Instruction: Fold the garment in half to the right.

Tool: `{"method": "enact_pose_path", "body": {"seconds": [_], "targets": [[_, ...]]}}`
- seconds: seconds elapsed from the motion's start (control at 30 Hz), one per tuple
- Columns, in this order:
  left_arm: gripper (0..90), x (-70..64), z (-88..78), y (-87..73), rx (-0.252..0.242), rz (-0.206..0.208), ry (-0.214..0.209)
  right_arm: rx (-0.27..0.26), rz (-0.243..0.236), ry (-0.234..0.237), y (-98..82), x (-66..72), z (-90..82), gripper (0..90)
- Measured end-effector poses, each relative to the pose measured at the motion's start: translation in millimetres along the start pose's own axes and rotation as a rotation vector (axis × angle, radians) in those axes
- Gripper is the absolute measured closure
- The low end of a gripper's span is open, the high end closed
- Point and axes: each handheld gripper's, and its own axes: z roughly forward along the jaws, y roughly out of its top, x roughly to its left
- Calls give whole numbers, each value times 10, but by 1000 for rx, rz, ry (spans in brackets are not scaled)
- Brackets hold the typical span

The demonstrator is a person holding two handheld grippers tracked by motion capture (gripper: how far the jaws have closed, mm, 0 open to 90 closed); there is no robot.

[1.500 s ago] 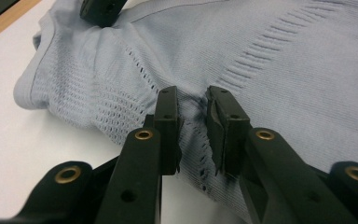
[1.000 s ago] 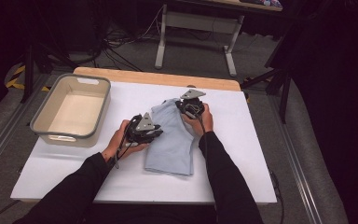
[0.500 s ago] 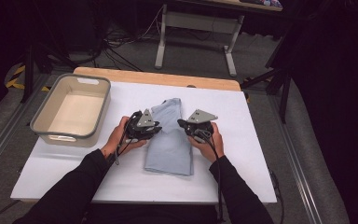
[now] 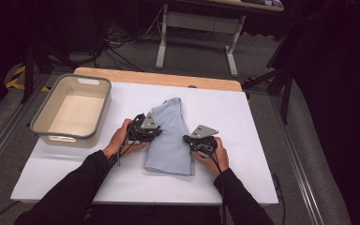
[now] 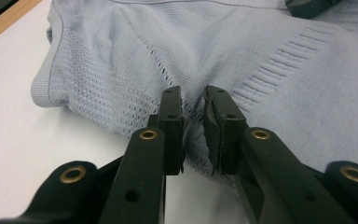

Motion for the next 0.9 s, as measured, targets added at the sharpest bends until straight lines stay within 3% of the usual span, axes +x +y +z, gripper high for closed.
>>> {"method": "enact_pose_path", "body": {"seconds": [0.13,0.33,0.53,0.7,0.9], "targets": [[771,-12,-22,5,-12,5,12,11,-9,-17,-56,-11,-23,900],[780,-43,-162,33,-79,1,32,-15,-5,-58,-34,-15,-152,891],[796,-144,-305,56,-100,57,30,-78,11,-80,21,-32,-317,885],[833,-264,-366,36,-78,110,-2,-99,4,-55,32,44,-383,872],[882,-357,-425,-53,-49,115,-60,-73,-1,11,-48,184,-374,876]]}}
